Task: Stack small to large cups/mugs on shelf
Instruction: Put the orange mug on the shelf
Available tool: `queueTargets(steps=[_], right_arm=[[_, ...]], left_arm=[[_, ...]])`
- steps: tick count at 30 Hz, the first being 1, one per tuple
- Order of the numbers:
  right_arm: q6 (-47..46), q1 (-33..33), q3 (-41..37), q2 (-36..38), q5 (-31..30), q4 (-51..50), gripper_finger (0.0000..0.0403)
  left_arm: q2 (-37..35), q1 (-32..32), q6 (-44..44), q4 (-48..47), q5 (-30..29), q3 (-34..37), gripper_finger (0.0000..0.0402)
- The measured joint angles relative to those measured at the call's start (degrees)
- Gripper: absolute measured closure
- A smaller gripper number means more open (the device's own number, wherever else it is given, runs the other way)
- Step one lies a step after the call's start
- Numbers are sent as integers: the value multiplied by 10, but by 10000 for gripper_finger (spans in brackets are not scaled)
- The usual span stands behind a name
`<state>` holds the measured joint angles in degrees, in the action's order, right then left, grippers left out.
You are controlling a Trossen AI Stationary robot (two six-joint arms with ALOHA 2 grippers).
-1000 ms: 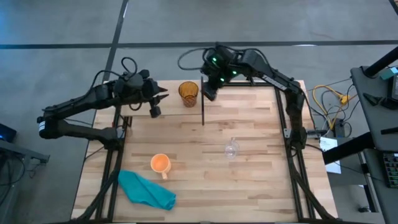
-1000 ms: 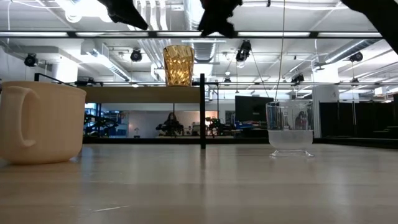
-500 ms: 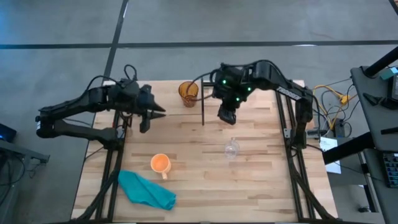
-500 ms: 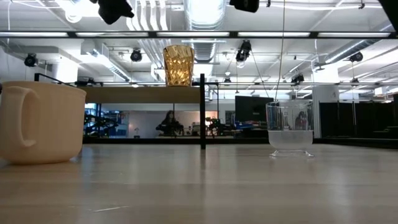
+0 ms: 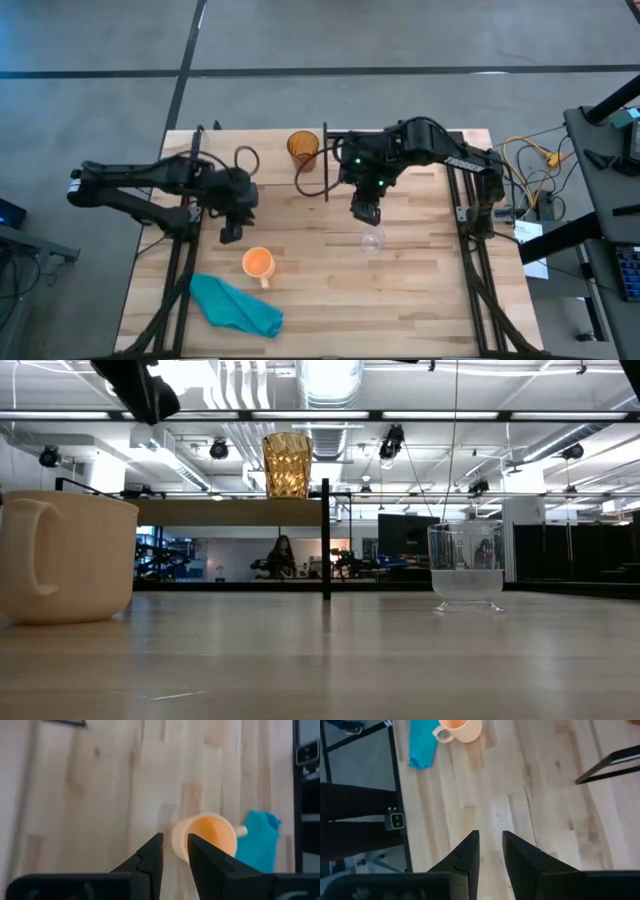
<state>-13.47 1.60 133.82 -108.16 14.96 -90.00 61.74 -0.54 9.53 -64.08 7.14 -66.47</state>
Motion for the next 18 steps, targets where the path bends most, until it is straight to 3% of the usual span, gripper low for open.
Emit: queueTargets(steps=[18], right_arm=[[2,-26,-1,0,0,3,330]], left_arm=[[128,-135,235,-18,-66,3,327]])
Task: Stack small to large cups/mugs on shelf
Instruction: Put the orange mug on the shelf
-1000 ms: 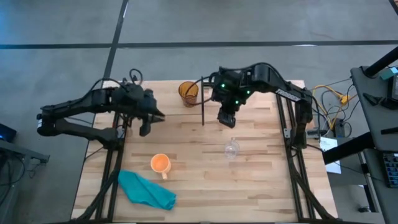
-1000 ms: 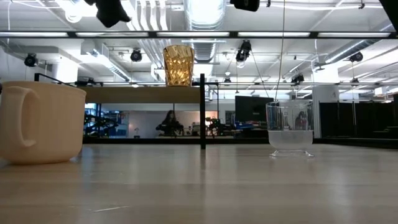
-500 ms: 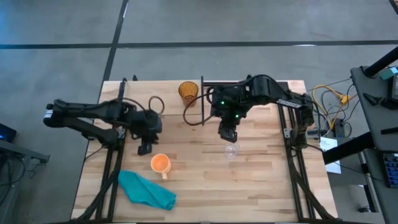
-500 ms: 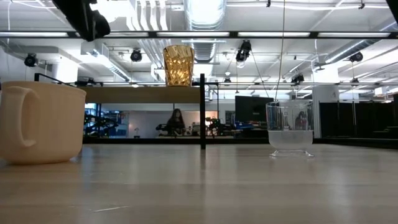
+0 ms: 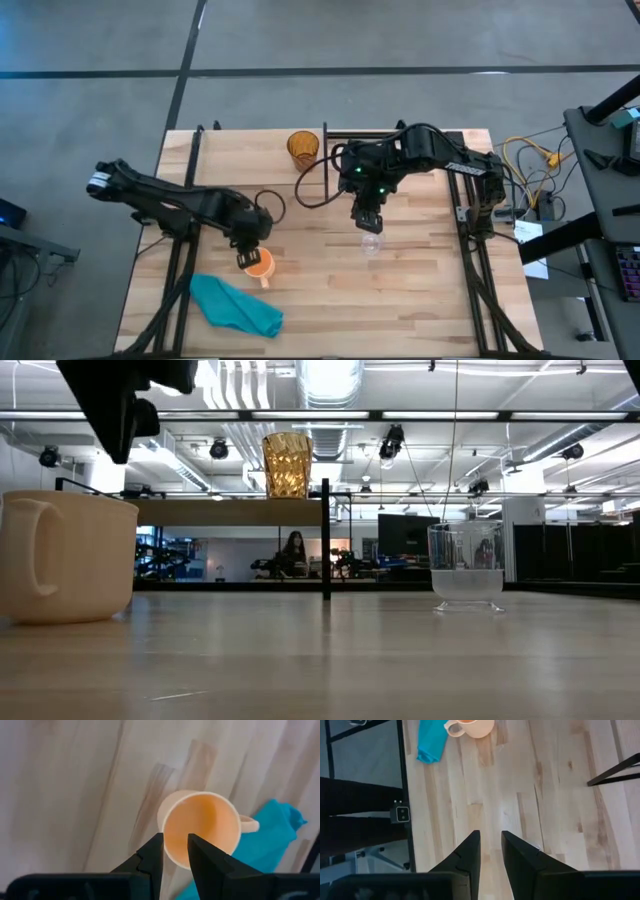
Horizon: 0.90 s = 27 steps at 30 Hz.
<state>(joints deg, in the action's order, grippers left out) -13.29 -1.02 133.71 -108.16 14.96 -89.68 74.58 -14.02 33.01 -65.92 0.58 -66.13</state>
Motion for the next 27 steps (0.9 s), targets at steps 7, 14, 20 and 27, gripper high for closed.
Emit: queueTargets(steps=[7,14,20,27], right_arm=[[3,0,0,0,0,0,330],[5,0,0,0,0,0,327],[5,0,0,0,0,0,328],[18,0,0,0,0,0,332]], left_arm=[[54,-22,42,-6,0,0,327],[89,-29,41,-6,0,0,327],[93,-29,41,-6,-8,0,327],[93,-29,41,-6,-27,0,327]])
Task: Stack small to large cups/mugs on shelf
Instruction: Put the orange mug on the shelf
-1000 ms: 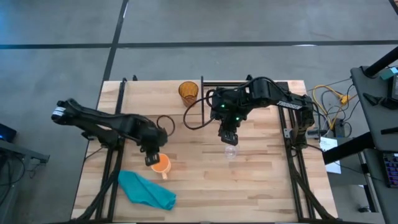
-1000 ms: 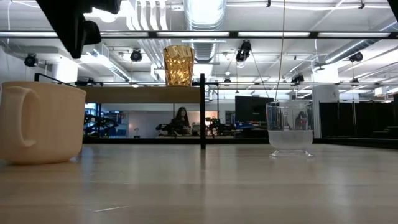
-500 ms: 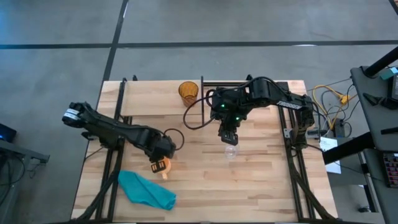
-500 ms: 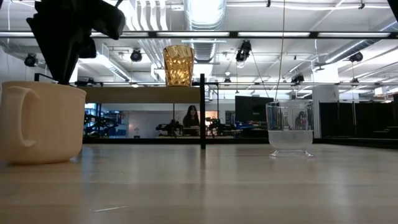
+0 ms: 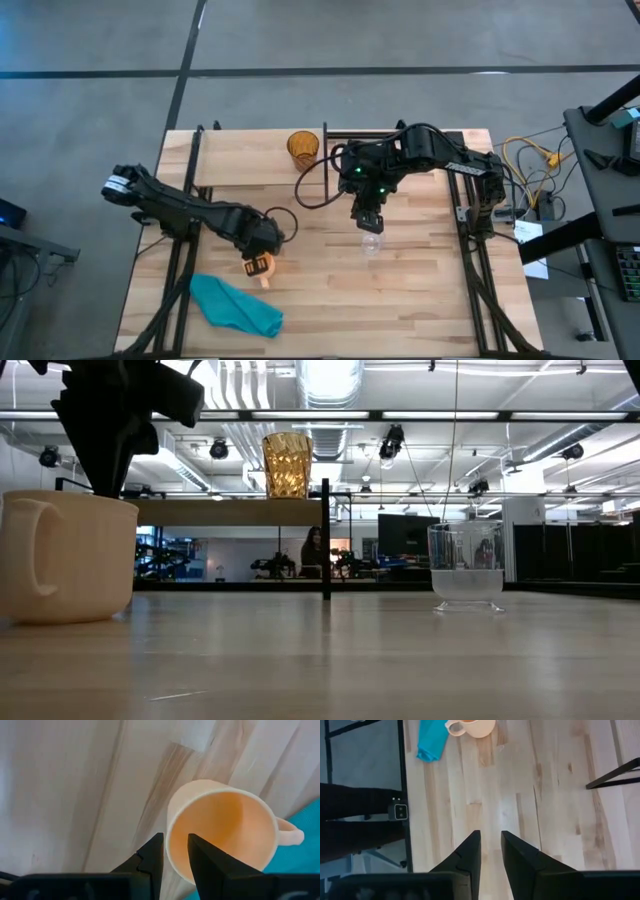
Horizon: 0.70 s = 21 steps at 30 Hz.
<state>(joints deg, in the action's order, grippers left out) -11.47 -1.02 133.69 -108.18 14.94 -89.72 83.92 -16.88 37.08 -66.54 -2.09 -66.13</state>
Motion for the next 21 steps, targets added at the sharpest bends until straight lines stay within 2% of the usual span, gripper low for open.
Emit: queueTargets(steps=[14,21], right_arm=[[12,0,0,0,0,0,334],[12,0,0,0,0,0,328]], left_arm=[[0,0,-4,7,-4,49,327],[-1,0,-5,57,1,57,327]])
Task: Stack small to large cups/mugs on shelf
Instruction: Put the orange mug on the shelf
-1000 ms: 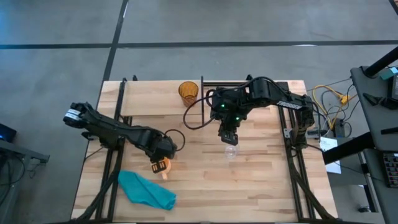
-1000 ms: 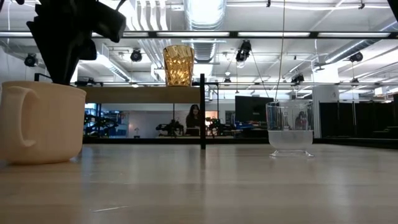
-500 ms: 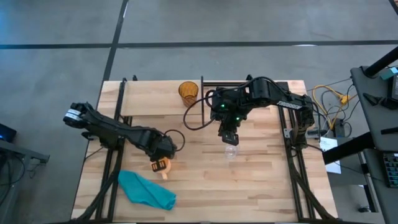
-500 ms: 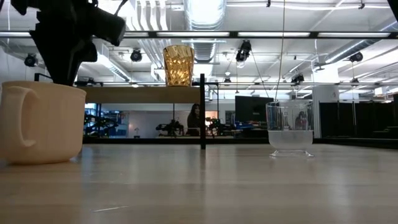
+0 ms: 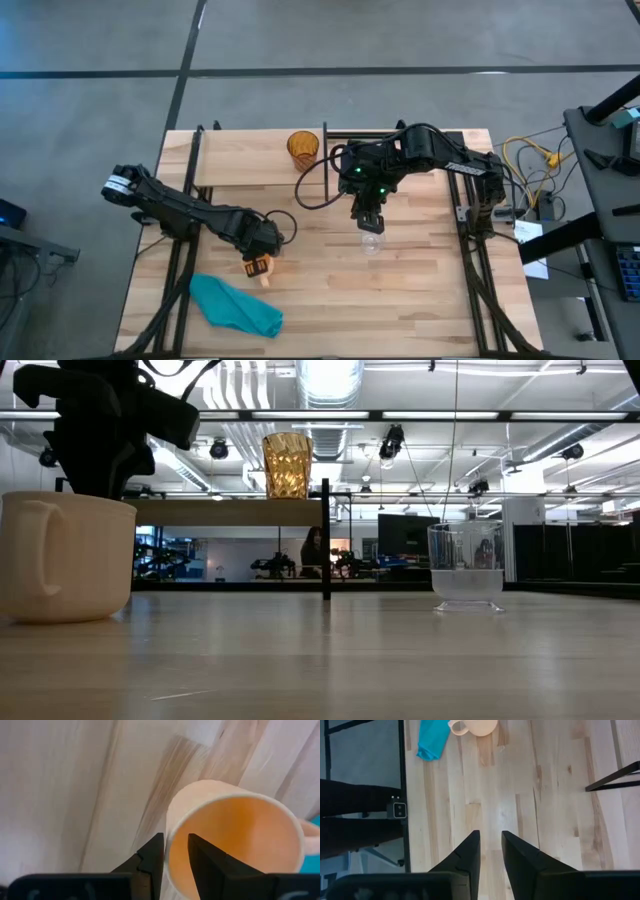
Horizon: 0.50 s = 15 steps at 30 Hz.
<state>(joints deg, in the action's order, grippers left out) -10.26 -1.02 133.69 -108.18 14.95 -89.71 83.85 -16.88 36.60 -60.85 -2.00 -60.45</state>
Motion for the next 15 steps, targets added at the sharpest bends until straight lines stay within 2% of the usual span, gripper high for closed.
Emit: queueTargets(steps=[15], right_arm=[[-1,0,0,0,0,3,332]], left_arm=[[-4,0,-25,14,9,8,327]])
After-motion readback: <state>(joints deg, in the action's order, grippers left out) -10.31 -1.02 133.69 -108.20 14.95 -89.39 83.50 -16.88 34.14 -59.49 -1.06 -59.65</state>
